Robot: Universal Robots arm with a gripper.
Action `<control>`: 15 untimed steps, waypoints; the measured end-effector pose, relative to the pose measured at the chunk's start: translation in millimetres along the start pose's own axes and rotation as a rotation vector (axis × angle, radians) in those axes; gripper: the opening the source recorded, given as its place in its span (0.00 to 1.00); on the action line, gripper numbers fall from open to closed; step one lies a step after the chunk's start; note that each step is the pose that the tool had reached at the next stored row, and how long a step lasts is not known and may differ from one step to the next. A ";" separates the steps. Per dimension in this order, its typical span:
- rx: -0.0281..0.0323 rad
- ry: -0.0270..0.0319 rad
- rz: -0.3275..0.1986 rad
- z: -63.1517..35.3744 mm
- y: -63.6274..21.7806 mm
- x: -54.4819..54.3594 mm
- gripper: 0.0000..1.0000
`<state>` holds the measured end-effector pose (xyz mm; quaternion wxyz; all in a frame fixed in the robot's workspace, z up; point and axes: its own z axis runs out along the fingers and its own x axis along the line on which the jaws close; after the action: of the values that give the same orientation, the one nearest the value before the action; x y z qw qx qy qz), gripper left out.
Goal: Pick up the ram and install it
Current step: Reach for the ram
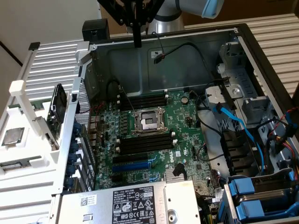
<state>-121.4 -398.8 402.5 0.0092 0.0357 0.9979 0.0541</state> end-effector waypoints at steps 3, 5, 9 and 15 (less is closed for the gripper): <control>-0.0036 0.0003 0.000 0.0 0.0 0.0 0.11; -0.0036 0.0003 0.000 0.0 0.0 0.0 0.11; -0.0036 0.0003 0.000 0.0 -0.1 0.8 0.11; -0.0035 0.0003 0.000 -0.8 -2.7 32.9 0.11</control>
<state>-154.4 -399.2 402.5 0.0091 0.0358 0.9978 0.0559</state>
